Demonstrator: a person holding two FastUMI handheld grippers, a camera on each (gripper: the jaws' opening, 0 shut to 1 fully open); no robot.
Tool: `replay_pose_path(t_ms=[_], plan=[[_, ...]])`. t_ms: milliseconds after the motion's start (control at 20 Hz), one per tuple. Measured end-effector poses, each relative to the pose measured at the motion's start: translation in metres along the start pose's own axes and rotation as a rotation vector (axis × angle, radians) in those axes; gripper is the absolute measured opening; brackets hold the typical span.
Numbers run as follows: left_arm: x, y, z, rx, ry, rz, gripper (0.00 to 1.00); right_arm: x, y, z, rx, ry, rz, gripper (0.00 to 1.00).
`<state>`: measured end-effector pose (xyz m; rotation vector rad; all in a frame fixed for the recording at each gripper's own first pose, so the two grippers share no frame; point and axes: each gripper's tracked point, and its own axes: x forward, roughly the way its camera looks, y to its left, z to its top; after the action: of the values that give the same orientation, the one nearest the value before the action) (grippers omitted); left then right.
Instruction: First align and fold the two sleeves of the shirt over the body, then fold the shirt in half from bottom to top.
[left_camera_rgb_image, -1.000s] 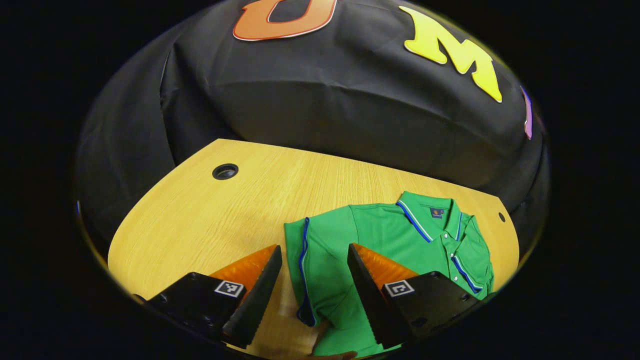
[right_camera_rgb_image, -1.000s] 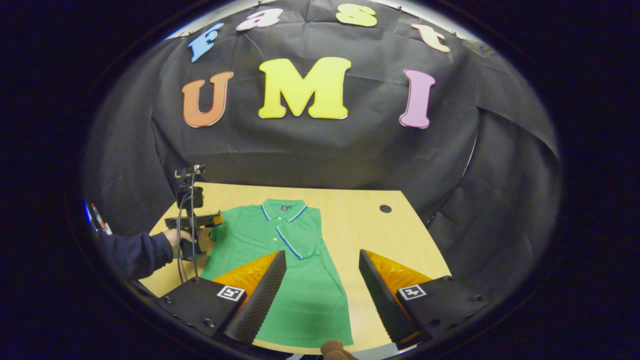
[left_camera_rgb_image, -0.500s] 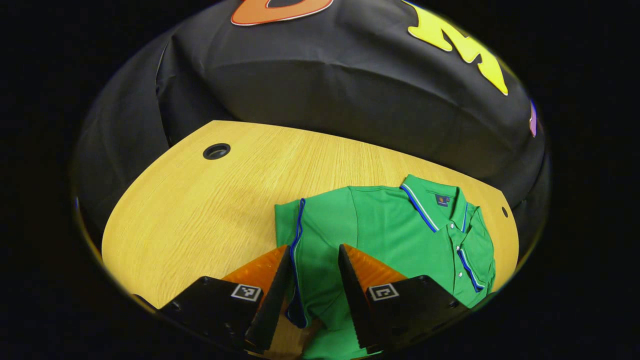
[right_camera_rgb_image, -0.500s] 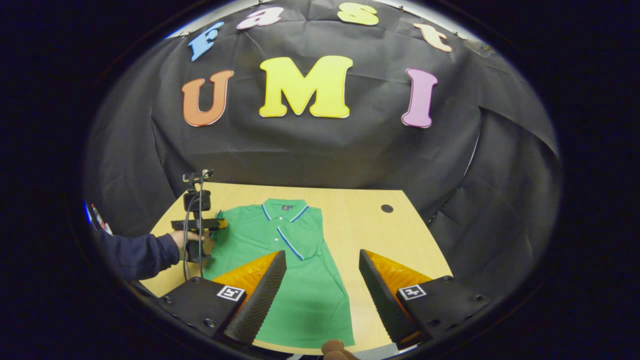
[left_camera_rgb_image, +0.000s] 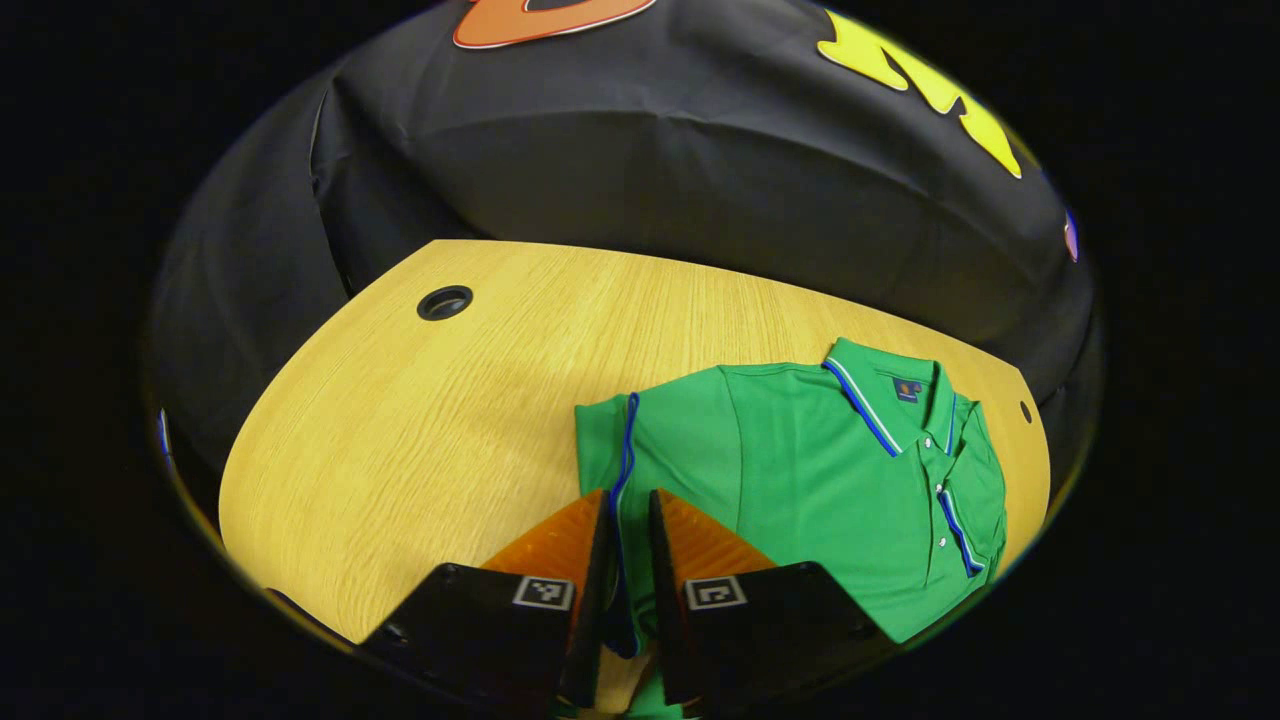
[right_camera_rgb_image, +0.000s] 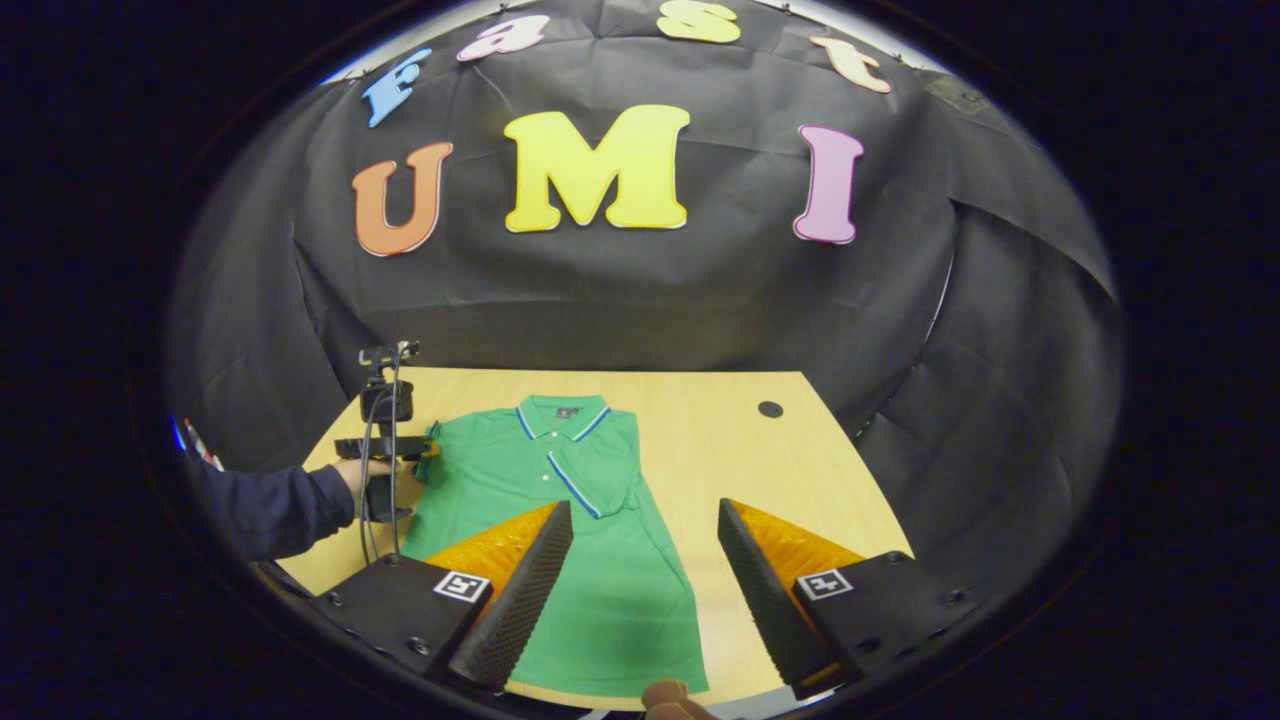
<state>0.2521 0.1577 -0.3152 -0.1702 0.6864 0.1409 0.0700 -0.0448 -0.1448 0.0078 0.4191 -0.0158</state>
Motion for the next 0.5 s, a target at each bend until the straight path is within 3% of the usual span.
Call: replay_pose_path(t_ms=[300,500], plan=[[-0.0001,0.0049,-0.0011,0.041,0.035,-0.014,0.07,-0.0001,-0.0004,0.0022,0.0,-0.011,0.012,0.95],[-0.0006,0.0058,-0.0005,0.102,0.057,0.005,0.04,-0.0004,0.0001,0.0049,-0.008,-0.024,0.024,0.95]])
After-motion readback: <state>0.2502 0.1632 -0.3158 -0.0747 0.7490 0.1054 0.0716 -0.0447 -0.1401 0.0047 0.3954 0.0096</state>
